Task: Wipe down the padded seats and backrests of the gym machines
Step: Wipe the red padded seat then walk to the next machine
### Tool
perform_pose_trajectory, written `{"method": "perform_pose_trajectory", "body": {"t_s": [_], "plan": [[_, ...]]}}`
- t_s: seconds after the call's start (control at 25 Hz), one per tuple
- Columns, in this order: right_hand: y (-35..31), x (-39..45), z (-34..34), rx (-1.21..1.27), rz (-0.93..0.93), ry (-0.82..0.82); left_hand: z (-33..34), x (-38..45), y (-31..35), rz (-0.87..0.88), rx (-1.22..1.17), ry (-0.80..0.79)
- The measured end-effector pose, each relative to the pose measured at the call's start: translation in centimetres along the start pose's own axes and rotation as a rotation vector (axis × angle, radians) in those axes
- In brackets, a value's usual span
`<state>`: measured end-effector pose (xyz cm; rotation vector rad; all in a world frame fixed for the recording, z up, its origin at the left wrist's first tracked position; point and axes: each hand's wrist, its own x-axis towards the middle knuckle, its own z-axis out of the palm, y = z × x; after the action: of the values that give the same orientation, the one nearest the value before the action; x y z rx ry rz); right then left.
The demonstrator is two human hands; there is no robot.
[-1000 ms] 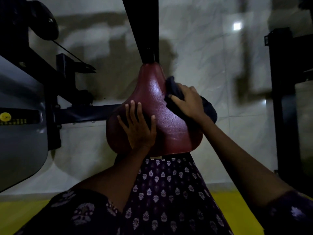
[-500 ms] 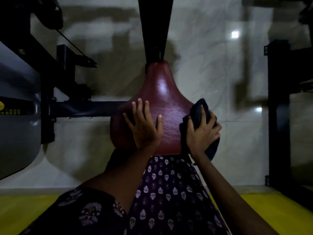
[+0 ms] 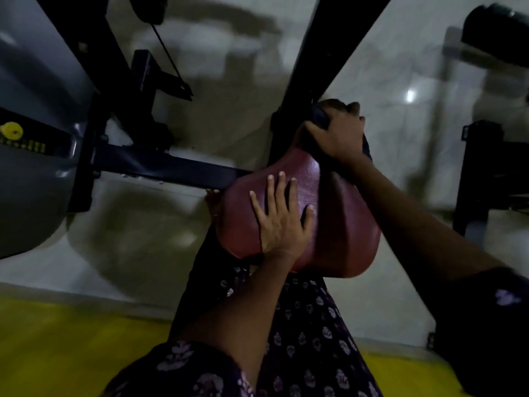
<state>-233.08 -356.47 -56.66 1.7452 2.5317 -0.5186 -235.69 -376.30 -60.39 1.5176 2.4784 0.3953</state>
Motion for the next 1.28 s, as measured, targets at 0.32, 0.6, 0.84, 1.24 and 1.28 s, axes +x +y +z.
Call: {"method": "perform_pose_trajectory", "body": {"t_s": [0.32, 0.6, 0.84, 1.24, 1.28], "plan": [[-1.8, -1.1, -0.3, -0.296, -0.302, -0.068, -1.4, -1.6, -2.6, -0.051, -0.212, 0.000], [-4.9, -5.4, 1.2, -0.380, -0.460, -0.176, -1.1, -4.0, -6.1, -0.016, -0.099, 0.048], [-2.5, -2.4, -0.6, -0.532, -0.769, -0.328, -1.0, -4.0, -6.5, 0.008, -0.135, 0.081], [-3.5, -6.0, 2.1, -0.315, -0.319, -0.034, -1.0, -3.9, -6.2, -0.013, -0.108, 0.072], [-2.8, -8.7, 2.7, -0.282, -0.352, 0.007, -1.0, -3.9, -6.2, -0.011, -0.101, 0.068]]}}
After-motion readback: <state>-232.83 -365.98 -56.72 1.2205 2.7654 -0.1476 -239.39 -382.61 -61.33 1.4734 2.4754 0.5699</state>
